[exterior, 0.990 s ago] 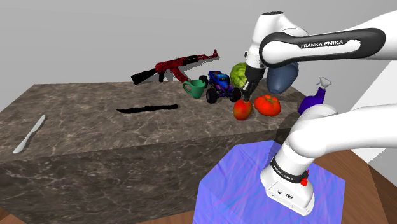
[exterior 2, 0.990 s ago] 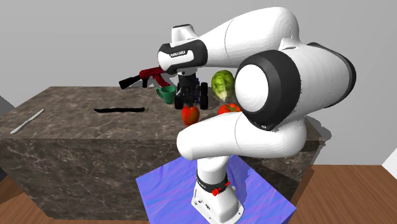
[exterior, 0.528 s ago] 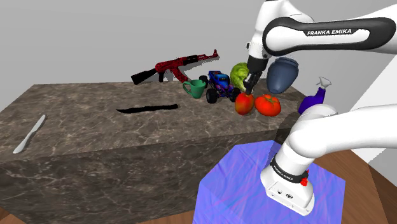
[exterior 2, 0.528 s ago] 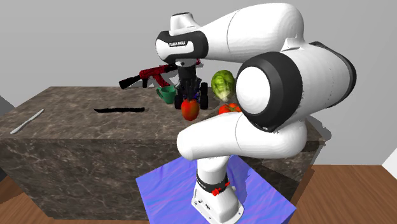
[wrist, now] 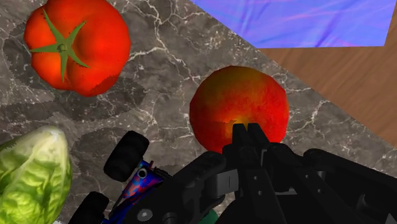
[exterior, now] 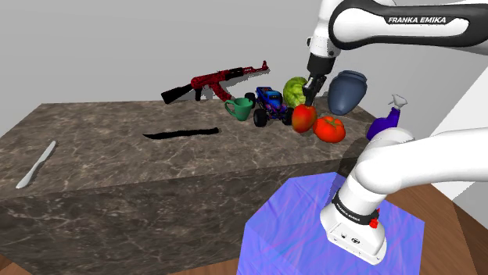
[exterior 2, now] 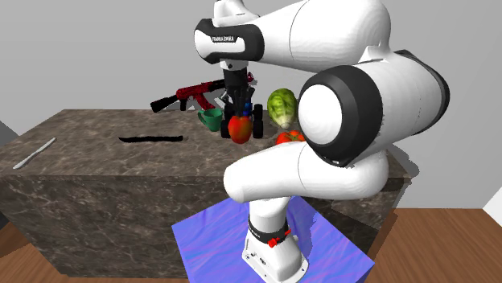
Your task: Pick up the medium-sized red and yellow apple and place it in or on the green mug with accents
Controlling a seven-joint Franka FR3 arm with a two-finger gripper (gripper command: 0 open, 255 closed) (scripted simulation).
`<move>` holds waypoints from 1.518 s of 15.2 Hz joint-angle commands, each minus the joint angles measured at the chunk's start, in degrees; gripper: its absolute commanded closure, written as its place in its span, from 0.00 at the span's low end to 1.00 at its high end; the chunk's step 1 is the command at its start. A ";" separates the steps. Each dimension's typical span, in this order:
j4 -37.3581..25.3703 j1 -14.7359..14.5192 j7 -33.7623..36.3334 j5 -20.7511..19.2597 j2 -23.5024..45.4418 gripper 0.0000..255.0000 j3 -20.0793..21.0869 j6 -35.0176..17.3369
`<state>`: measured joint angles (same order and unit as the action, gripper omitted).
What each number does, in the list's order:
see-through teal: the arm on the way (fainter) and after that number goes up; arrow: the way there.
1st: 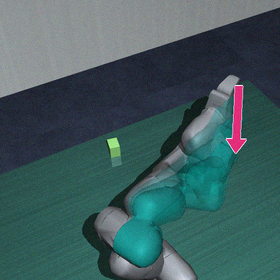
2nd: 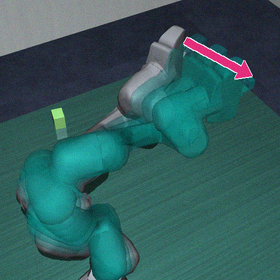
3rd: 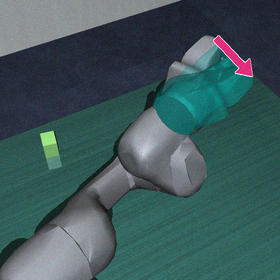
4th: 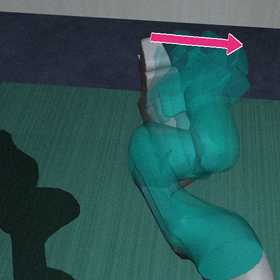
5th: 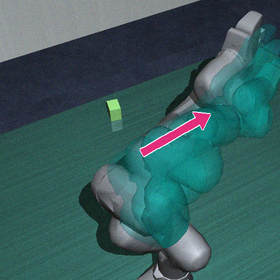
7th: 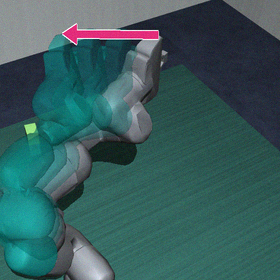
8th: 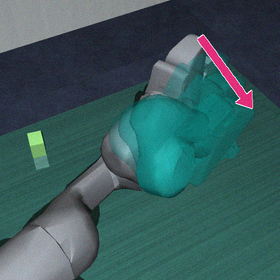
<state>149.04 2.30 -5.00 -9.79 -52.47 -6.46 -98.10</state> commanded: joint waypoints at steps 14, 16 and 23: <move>-17.29 -1.11 -0.63 1.17 13.79 1.00 0.03 3.46; -21.39 -1.44 -0.71 1.49 18.54 1.00 -0.17 2.80; -37.88 -2.30 -1.51 2.97 34.83 1.00 -0.93 2.96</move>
<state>113.27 0.06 -6.31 -7.00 -19.68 -7.23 -95.20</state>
